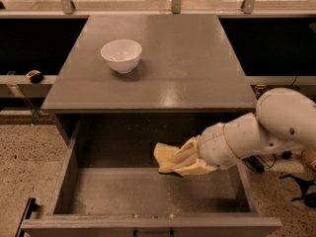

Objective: Place sponge into top drawer

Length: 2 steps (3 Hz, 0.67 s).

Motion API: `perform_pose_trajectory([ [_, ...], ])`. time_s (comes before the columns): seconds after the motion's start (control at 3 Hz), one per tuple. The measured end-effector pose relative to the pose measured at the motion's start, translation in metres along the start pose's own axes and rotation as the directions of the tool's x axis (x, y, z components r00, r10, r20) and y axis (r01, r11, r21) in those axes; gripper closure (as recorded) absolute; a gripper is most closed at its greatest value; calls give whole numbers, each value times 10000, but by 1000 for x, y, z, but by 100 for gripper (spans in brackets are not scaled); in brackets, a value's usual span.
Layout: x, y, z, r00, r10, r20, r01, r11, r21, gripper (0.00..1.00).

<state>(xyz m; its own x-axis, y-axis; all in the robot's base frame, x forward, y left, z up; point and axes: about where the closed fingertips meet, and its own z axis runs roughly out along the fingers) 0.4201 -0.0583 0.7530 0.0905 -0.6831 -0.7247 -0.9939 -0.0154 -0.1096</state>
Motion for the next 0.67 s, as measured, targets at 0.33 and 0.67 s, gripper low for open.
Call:
perform_pose_trajectory([
  [0.33,36,-12,24,9950,-894,456,844,9912,1022,100],
  [0.67,57,-30,51,9818,-1899,16,1872,9695,1581,98],
])
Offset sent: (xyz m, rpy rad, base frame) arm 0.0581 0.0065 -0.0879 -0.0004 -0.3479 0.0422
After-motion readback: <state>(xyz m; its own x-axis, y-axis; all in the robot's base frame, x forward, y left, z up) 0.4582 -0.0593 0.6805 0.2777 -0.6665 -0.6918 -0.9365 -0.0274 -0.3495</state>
